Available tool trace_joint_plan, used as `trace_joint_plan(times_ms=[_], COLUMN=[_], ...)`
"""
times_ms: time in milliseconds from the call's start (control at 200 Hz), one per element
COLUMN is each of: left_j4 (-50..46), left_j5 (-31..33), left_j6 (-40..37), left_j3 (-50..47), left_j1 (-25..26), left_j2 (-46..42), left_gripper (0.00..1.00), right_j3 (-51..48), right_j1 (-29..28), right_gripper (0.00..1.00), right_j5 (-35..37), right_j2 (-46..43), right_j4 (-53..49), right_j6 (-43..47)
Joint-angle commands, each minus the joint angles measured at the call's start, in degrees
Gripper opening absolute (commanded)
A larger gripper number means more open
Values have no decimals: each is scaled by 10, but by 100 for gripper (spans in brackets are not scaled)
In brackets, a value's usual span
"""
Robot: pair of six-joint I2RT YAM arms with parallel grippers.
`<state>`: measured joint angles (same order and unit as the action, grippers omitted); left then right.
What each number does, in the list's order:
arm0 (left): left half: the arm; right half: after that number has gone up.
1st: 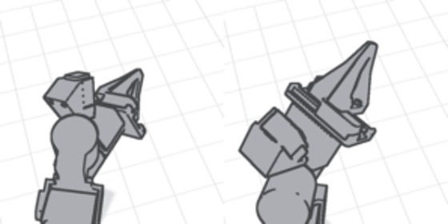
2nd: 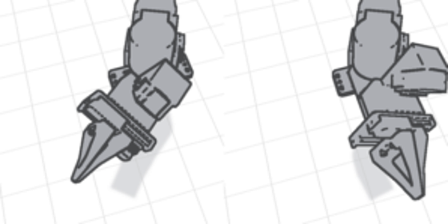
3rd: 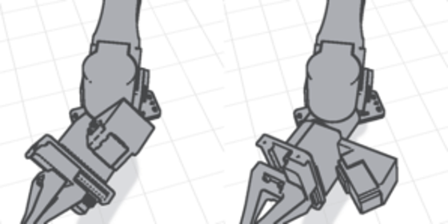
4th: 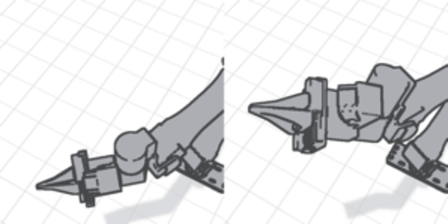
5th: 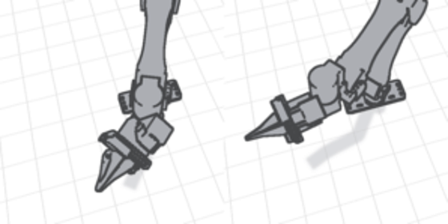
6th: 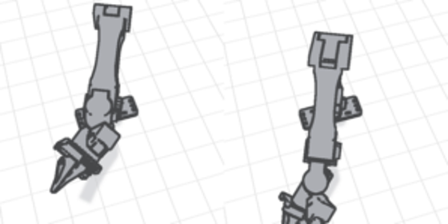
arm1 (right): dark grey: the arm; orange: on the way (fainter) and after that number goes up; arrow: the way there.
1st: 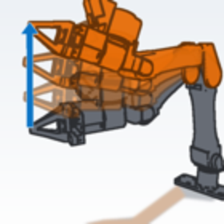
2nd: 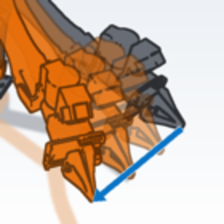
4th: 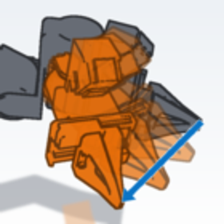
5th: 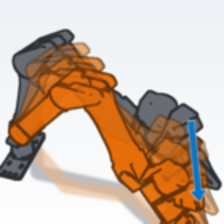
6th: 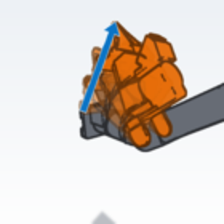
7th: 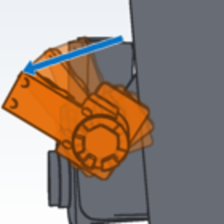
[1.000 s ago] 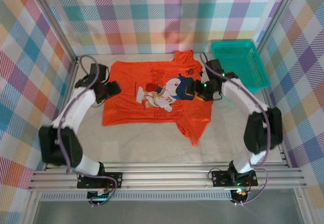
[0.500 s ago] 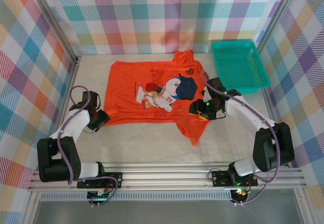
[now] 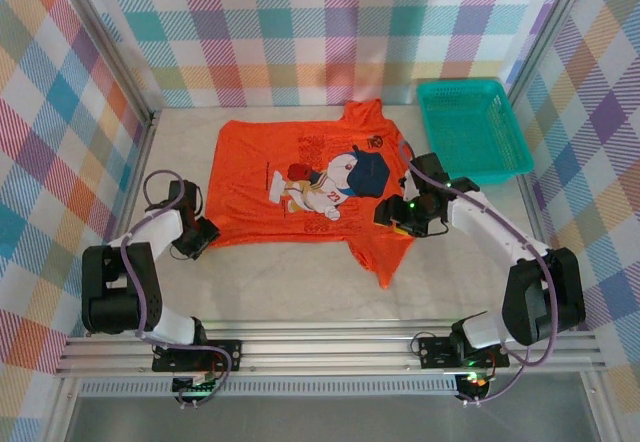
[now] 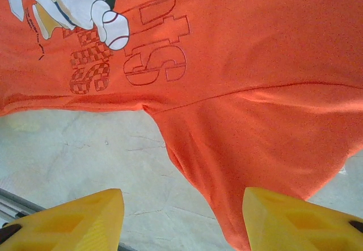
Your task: Fold the inside-out t-shirt
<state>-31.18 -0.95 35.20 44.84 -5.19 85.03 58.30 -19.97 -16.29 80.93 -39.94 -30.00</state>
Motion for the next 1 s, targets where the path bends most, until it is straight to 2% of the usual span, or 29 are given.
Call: trace_joint_plan(times_ms=[0,40,85,175,280,385,435,510,635,995], left_j4=[15,23,29,34,17,-14,-25,-33,-37,-34], left_j5=[14,10,5,-1,7,21,23,20,10,5], left_j6=[11,12,13,14,10,3,0,-3,-5,-11], left_j3=[10,10,9,10,17,32,37,45,53,44], left_j1=[-7,-7,-7,-7,-7,-7,-6,-6,-6,-5], left_j2=[19,28,37,44,19,-27,-47,-66,-67,-65], left_gripper=[40,36,26,0,0,0,0,0,0,0], right_j3=[-11,-17,-24,-49,-91,-135,-153,-177,-213,-211], right_j1=[-3,-3,-4,-12,-36,-57,-68,-90,-125,-135], right_gripper=[58,58,58,56,52,41,40,41,49,47], right_j5=[-5,-7,-10,-9,-4,-4,-5,-2,7,20], right_j2=[-21,-24,-27,-38,-59,-72,-78,-86,-80,-4], right_j4=[-8,-10,-15,-25,-26,-17,-12,-5,33,125], right_j6=[-6,-7,-6,-8,-20,-37,-42,-51,-71,-108])
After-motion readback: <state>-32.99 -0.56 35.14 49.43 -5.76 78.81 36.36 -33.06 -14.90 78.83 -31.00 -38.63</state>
